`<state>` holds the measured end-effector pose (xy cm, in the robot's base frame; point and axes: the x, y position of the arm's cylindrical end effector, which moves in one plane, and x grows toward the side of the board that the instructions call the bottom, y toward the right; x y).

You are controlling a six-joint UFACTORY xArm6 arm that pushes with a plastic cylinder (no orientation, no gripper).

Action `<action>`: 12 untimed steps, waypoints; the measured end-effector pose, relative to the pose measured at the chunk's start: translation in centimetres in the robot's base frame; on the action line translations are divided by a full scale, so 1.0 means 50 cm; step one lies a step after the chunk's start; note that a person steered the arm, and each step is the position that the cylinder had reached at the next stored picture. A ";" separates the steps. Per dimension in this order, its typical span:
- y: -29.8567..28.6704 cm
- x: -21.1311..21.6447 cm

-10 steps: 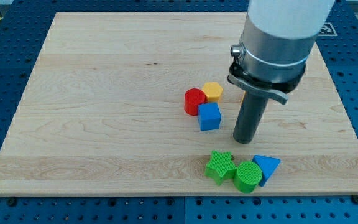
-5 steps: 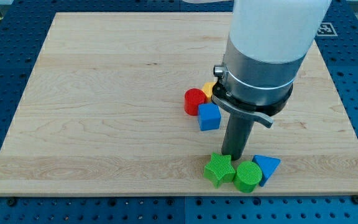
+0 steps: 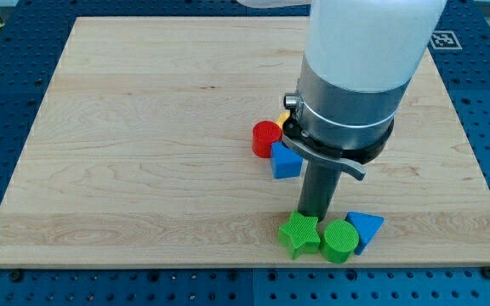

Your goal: Move the green star to the bottom corner of the board

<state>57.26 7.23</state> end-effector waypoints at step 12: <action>0.117 -0.043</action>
<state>55.09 13.10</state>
